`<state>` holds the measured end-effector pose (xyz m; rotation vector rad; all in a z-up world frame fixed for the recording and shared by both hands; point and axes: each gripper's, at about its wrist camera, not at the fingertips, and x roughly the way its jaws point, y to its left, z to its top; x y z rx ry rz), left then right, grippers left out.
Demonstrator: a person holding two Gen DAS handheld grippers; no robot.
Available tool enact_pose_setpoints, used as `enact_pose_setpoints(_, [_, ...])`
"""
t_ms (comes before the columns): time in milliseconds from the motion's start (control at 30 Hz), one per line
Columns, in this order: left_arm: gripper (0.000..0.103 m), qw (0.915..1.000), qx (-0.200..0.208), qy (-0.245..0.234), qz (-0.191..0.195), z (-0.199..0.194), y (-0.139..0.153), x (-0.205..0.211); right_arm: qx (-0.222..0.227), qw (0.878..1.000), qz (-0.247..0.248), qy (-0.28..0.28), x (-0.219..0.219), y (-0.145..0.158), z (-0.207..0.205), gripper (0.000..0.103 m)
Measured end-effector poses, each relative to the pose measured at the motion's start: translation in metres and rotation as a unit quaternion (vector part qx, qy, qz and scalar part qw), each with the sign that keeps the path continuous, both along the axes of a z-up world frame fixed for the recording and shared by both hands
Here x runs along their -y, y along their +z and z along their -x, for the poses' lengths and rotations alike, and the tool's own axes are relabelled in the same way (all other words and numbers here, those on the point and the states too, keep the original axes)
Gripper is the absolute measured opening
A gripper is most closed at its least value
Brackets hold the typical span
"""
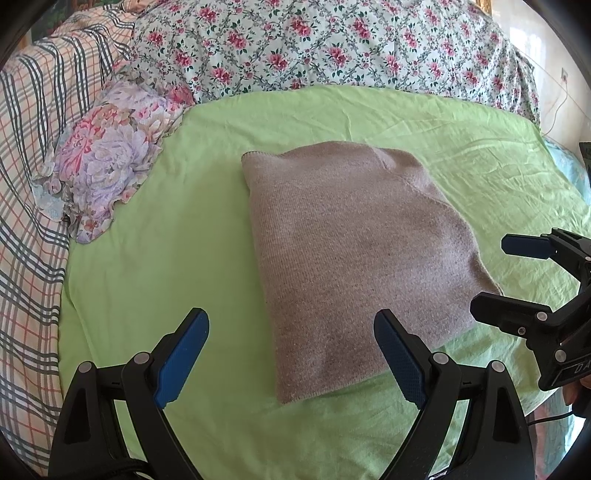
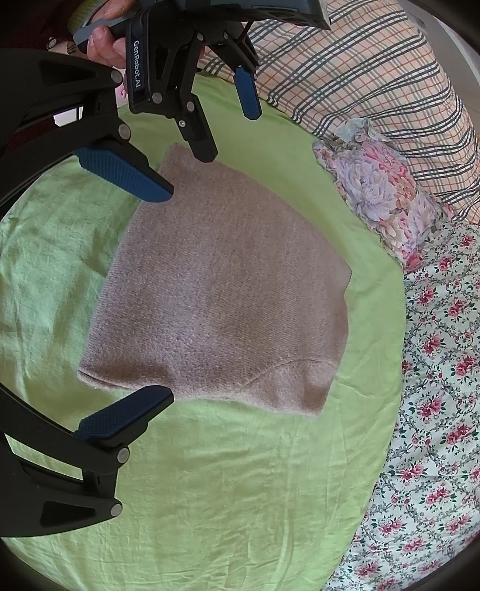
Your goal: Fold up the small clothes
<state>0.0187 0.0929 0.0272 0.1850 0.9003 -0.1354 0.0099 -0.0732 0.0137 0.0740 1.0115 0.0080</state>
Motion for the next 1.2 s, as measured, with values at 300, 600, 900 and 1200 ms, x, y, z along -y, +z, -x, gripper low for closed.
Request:
enact_pose_setpoints(300, [0.091, 1.0, 0.001, 0.0, 0.001, 0.0, 0.0, 0.0, 0.0, 1.0, 0.0, -0.001, 0.0, 0.001, -0.003, 0.099])
enact_pose_setpoints(600, [0.091, 1.0, 0.008, 0.001, -0.002, -0.013, 0.001, -0.001, 0.001, 1.0, -0.001, -0.003, 0.002, 0.002, -0.007, 0.099])
enact_pose_setpoints(900, [0.091, 0.9999, 0.007, 0.013, -0.002, -0.018, 0.002, -0.003, -0.001, 1.0, -0.002, -0.007, 0.01, 0.002, -0.014, 0.099])
enact_pose_setpoints(1200, [0.091, 0.9999, 0.004, 0.013, -0.003, -0.015, -0.001, 0.0, 0.002, 1.0, -0.01, -0.024, 0.015, -0.006, -0.013, 0.1])
